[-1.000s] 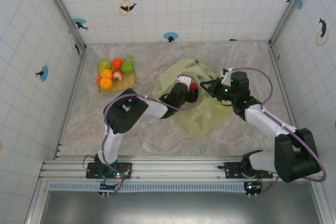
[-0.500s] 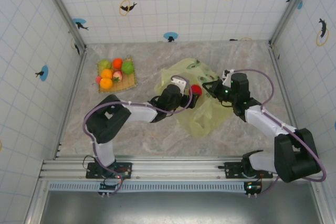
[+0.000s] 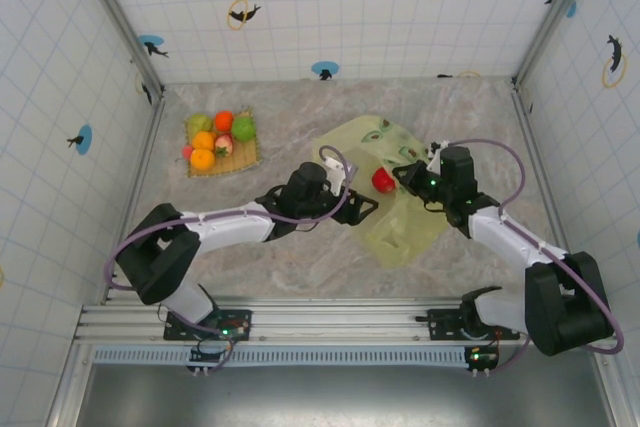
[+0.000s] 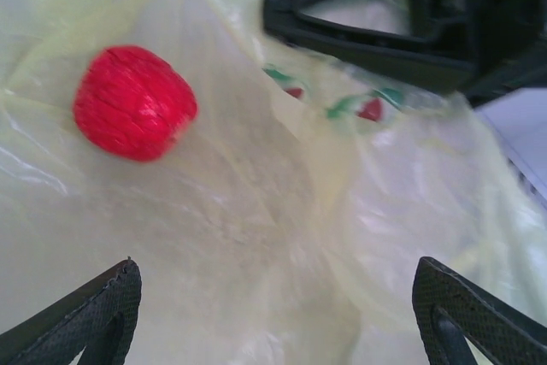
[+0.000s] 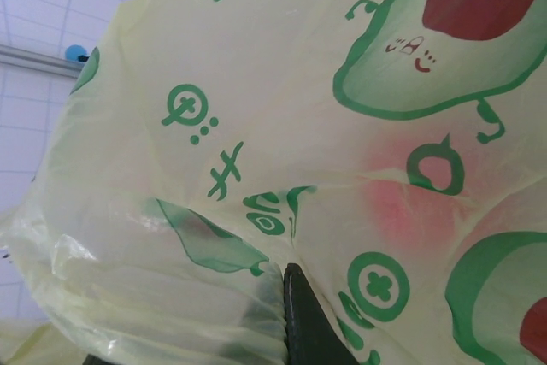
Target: Place the fruits into the plastic bag
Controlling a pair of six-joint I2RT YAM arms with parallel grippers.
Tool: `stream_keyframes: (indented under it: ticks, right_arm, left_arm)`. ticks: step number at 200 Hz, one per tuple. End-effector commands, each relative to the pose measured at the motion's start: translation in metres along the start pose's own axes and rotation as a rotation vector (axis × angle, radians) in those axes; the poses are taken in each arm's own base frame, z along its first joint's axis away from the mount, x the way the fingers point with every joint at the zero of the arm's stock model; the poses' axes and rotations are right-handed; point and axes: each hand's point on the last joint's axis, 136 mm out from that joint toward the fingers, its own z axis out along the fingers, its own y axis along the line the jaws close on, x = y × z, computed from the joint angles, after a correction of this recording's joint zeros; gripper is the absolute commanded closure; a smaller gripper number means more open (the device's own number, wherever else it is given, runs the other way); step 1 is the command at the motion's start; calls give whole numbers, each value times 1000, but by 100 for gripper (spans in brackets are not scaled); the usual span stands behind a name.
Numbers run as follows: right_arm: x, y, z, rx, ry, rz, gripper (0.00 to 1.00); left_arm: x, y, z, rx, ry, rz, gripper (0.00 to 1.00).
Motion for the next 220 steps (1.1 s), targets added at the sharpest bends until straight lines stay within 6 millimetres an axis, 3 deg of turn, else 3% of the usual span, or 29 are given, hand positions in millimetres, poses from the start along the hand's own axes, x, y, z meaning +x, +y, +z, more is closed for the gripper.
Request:
stream_keyframes:
  ticks: [1,73,103,128,142,165,180,189,194,202,220]
  right_arm:
    - [-18,12,-4,15,-43,-64,100]
    - [-23,8,2,89,3,-160,100]
    - [-27,6,8,99,-1,-164,100]
    - [-27,7,15,79,2,-143,100]
    - [-28,7,17,65,-9,-125,100]
    - [-32,9,18,29,-55,-67,100]
    - [-33,12,22,6,-78,-31,100]
    - [-34,15,25,-4,-83,-26,100]
    - [-34,16,27,-7,-81,-25,100]
    - [-33,19,31,-7,-75,-31,100]
    - [-30,26,40,-3,-57,-63,100]
  left_arm:
    - [12,-22,-13,94,65,36,16]
    - [-2,-86,-54,395,132,81,13]
    - [-28,-105,-78,481,80,109,12]
    - [-59,-98,-96,453,-10,91,12]
    - [-80,-82,-106,381,-75,56,13]
    - [-117,-32,-129,198,-205,-45,13]
    - [-138,14,-147,14,-292,-124,13]
    - [-139,50,-157,-120,-325,-194,13]
    - [-142,78,-170,-206,-359,-242,13]
    - [-153,105,-191,-318,-418,-285,13]
    - [-145,170,-229,-560,-479,-391,12]
